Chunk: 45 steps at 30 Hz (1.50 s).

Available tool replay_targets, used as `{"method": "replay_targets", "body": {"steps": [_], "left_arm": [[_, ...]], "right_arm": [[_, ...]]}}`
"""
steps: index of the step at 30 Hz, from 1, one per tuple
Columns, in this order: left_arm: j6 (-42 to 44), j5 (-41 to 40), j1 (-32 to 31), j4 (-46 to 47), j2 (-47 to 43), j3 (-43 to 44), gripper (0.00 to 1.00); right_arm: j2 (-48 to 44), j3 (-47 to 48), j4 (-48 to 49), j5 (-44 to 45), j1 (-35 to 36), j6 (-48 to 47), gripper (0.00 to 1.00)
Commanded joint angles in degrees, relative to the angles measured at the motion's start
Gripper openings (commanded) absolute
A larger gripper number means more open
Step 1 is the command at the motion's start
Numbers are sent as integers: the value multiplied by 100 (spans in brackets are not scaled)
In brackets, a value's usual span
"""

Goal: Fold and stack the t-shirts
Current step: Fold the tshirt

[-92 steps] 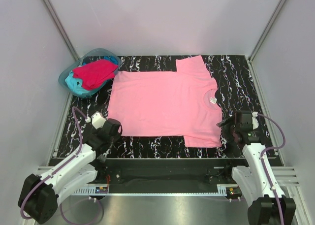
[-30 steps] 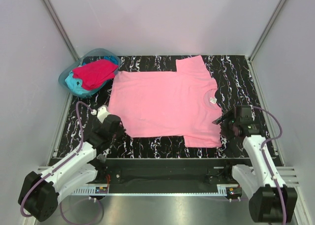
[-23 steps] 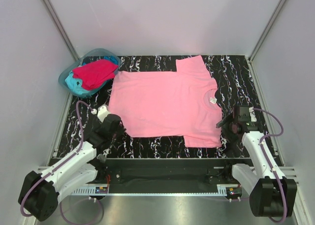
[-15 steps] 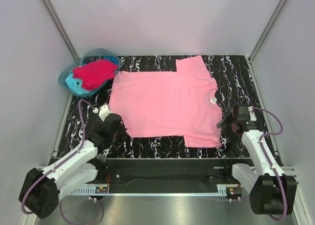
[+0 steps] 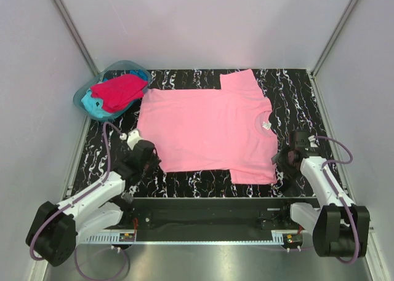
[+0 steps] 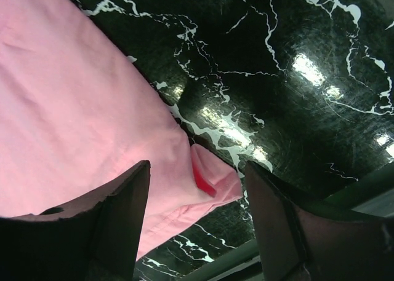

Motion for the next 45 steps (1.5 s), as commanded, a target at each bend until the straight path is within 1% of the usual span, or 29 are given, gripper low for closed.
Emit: {"method": "replay_targets", "body": {"steps": [1, 3, 5, 9, 10, 16, 22, 25, 34, 37, 42, 45], "left_arm": [[123, 223, -26, 290, 259, 316, 7], [123, 276, -26, 360, 434, 378, 7], [132, 311, -26, 404, 514, 413, 7], [167, 303, -26, 413, 550, 439, 7], [158, 285, -26, 422, 524, 439, 7], [105, 338, -35, 518, 550, 395, 7], [131, 382, -26, 527, 436, 264, 7], [149, 338, -26, 431, 321, 237, 7], [88, 276, -35, 316, 172, 211, 7], [105, 259, -26, 281, 180, 220, 7], [114, 206, -26, 211, 119, 220, 7], [114, 171, -26, 176, 75, 237, 7]], "right_arm": [[251, 263, -125, -145, -4, -10, 70], [436, 289, -125, -444, -4, -55, 70], [472, 289, -125, -550, -4, -55, 70], [322, 368, -335, -734, -4, -55, 70], [279, 499, -475, -935, -4, -64, 70], [252, 492, -547, -1157, -4, -108, 70], [208, 281, -126, -1069, -4, -134, 71], [208, 228, -72, -1069, -4, -134, 71], [-213, -299, -178, -1543, -4, 94, 69], [-337, -308, -195, -1491, -4, 226, 69], [-346, -273, -187, -1482, 5, 217, 63], [-381, -186, -300, -1377, -4, 183, 64]]}}
